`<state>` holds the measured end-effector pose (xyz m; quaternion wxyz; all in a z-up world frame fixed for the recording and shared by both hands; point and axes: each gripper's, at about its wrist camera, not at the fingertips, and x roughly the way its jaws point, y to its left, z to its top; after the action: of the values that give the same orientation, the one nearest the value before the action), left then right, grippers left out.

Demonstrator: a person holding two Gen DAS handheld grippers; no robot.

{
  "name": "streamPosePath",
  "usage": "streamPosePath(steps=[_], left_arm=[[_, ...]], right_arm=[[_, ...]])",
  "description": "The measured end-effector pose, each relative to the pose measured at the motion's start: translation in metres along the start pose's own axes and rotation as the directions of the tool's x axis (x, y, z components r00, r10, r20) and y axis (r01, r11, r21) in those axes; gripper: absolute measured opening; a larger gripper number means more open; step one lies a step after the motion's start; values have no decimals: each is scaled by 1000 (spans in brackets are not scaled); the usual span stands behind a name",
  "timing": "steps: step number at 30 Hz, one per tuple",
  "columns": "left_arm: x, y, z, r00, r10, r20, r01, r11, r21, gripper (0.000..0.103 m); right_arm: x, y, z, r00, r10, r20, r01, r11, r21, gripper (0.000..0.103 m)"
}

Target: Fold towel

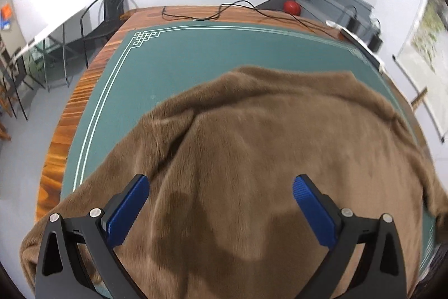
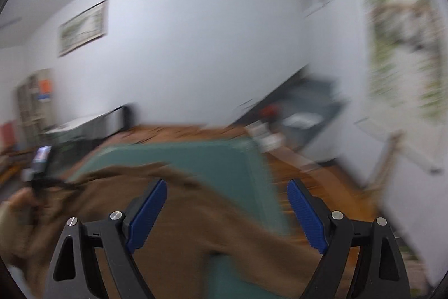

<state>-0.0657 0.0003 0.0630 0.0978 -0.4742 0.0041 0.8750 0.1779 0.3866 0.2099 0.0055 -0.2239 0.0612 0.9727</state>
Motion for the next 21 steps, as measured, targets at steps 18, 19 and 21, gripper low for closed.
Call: streamPosePath(steps=[18,19,21], left_arm=[[109,2,79,987,136,-88,-135,991,24,103],[114,2,81,988,129,-90,-128,992,19,103],[123,3,85,989,114,-95,-114,993,8,103]], right_arm=[[320,49,-15,876,39,-481,-24,999,36,89],[328,48,-16,875,24,-483,-11,999,30,89],[342,41,-18,870,10,-493,7,999,34,89]])
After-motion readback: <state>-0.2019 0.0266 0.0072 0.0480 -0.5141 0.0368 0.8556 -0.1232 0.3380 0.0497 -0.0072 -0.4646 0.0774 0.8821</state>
